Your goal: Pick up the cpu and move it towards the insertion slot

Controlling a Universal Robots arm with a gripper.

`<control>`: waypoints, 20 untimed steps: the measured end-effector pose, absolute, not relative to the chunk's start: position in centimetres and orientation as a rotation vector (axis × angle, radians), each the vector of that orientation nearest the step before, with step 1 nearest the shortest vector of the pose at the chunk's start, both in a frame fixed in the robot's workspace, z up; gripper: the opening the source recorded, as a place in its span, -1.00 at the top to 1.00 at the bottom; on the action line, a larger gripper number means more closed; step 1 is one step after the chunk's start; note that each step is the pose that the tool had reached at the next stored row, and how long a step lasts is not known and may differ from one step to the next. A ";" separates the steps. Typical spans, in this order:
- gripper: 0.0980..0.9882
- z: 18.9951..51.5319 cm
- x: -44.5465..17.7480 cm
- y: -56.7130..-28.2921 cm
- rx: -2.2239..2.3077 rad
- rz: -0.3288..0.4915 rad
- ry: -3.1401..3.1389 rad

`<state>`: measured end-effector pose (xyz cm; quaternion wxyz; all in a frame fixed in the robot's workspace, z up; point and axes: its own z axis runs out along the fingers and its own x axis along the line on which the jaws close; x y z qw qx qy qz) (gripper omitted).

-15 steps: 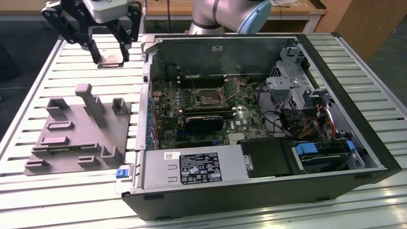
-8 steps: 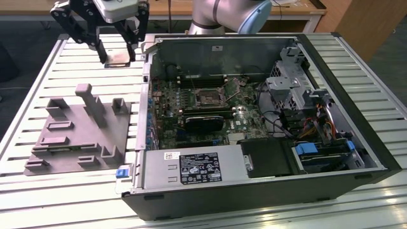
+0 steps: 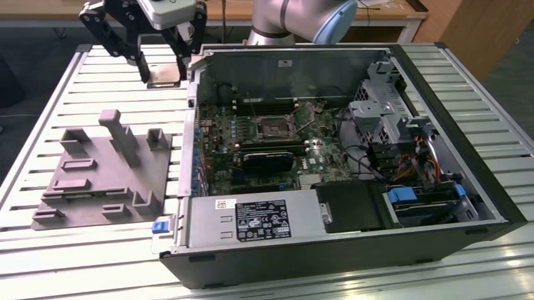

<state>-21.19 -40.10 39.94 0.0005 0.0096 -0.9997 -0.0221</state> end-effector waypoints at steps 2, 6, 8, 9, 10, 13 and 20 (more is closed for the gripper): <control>0.00 39.9 -20.9 -40.1 0.030 -0.070 -3.140; 0.00 39.9 -20.2 -40.1 0.030 -0.070 -3.140; 0.00 39.9 -19.7 -40.1 0.030 -0.070 -3.140; 0.00 39.9 -19.5 -40.1 0.030 -0.070 -3.140; 0.00 39.9 -19.3 -40.1 0.030 -0.070 -3.140; 0.00 39.9 -18.7 -40.0 0.030 -0.070 -3.140; 0.00 39.9 -17.0 -40.0 0.030 -0.070 -3.140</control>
